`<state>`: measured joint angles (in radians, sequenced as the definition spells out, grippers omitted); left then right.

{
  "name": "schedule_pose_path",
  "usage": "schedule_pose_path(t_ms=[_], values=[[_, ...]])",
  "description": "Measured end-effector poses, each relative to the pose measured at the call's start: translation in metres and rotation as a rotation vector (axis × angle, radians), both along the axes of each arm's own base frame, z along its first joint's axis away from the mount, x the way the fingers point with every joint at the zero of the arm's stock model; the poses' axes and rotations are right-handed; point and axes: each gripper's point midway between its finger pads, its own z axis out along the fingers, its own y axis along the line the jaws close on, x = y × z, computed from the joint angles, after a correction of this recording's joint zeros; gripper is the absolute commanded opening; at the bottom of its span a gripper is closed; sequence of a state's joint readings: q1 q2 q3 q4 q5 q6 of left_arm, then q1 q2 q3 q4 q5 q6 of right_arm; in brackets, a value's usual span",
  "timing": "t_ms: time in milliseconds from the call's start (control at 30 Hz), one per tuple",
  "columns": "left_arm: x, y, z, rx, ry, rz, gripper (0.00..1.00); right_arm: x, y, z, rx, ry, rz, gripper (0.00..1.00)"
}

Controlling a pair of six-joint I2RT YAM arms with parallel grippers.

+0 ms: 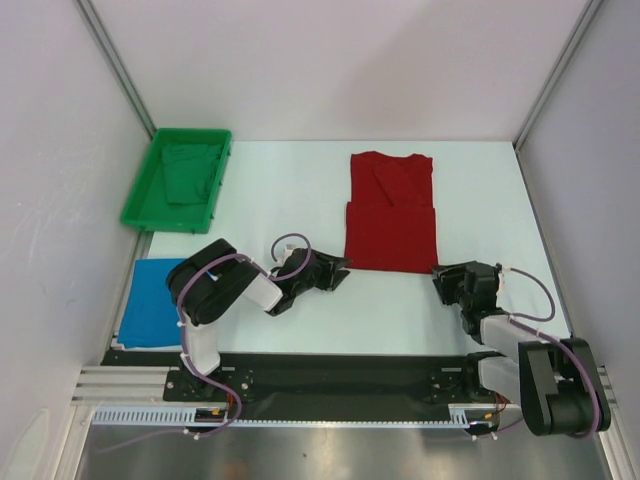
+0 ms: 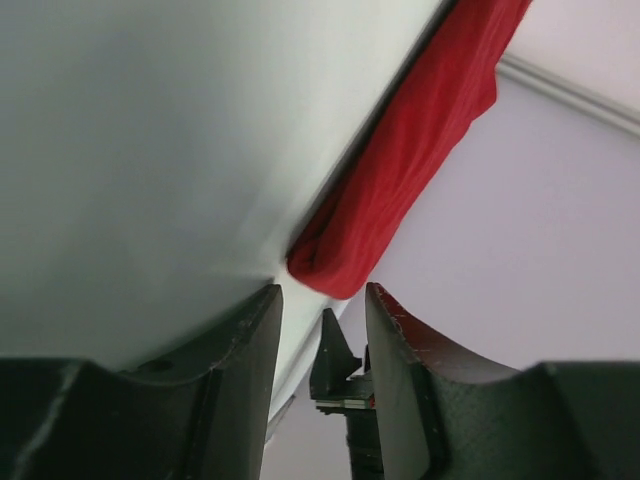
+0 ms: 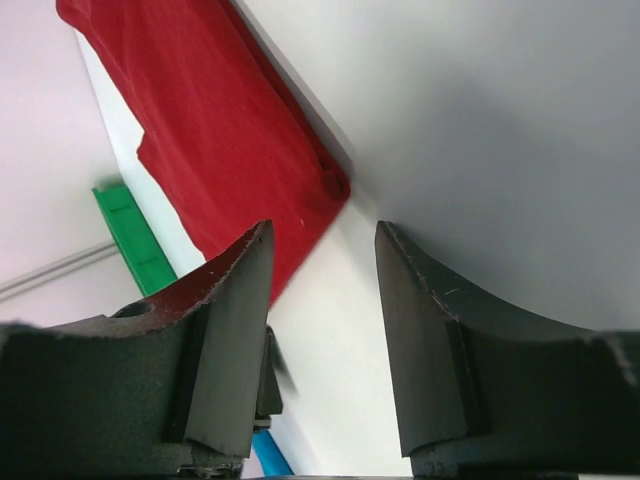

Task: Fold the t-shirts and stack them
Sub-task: Fold the tshirt

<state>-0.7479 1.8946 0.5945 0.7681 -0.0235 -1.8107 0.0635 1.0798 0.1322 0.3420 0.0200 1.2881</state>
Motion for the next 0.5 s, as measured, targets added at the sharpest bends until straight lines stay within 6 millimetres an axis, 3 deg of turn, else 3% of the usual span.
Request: schedule_pose_path(t_ms=[133, 500], values=[[0.005, 0.000, -0.001, -0.023, 0.006, 0.030, 0.41, 0.009, 0.003, 0.000, 0.021, -0.006, -0.006, 0.49], [0.009, 0.002, -0.002, -0.016, 0.012, 0.055, 0.40, 0.011, 0.011, 0.000, 0.045, -0.011, -0.025, 0.50]])
